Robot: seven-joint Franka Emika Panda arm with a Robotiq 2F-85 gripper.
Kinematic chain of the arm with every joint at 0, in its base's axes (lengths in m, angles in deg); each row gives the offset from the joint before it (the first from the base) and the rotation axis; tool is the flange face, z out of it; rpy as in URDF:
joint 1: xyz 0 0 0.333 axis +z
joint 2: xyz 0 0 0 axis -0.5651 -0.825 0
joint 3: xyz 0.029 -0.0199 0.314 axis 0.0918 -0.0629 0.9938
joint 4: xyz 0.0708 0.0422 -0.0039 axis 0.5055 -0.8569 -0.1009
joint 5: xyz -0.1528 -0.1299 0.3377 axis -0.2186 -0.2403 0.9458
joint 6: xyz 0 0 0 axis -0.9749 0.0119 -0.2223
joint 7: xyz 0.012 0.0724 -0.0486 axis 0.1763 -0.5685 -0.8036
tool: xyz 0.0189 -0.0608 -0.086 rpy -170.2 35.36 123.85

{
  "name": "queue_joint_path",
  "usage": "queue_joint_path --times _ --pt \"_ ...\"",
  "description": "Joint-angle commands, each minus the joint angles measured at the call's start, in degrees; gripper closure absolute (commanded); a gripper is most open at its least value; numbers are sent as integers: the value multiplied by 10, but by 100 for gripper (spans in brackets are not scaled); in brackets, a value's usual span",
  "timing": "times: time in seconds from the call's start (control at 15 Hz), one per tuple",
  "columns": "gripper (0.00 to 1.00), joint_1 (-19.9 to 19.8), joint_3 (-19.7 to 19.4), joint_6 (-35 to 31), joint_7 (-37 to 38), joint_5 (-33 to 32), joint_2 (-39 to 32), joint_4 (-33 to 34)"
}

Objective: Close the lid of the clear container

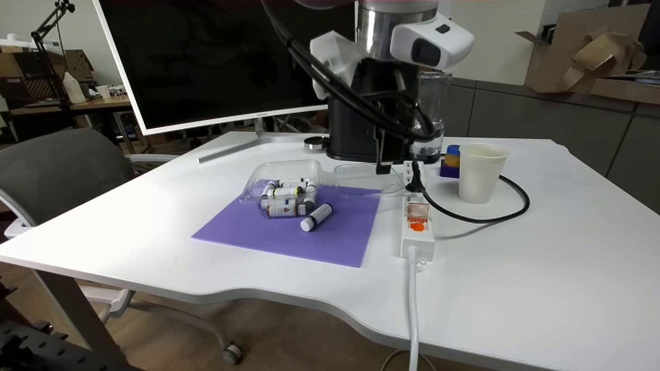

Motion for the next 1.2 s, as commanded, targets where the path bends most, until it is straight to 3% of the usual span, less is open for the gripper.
queue_joint_path --times 0.0,0.33,0.4,0.67,1.13 --pt "0 -19 19 2 -35 47 -51 50" --pt "0 -30 26 5 -54 67 -112 103" --pt "0 -20 20 2 -49 56 -88 73" --pt "0 -23 20 2 -50 56 -112 93" --pt "0 -27 54 -72 -82 90 -162 110"
